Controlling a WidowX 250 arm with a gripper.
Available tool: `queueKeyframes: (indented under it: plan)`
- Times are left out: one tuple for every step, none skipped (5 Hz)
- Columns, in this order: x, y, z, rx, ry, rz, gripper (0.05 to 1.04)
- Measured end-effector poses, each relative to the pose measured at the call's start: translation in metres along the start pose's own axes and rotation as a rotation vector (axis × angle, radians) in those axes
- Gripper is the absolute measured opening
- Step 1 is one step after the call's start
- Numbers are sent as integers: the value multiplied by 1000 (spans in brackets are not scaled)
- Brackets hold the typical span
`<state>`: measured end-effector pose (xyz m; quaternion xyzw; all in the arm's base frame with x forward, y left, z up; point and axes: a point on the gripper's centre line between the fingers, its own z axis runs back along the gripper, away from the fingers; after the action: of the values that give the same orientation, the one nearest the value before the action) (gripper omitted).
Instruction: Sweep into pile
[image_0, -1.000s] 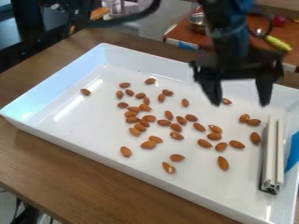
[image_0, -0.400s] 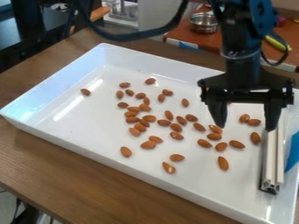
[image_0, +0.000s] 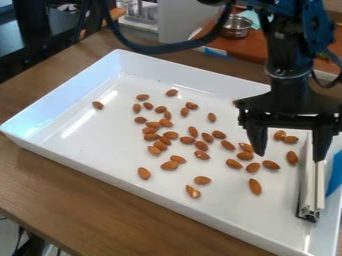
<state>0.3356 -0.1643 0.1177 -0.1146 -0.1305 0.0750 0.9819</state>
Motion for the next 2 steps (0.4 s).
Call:
queueKeyframes:
  plan:
    - [-2, -4, -7, 15, -5, 6, 1000]
    - [-6, -7, -15, 36, -7, 13, 1000]
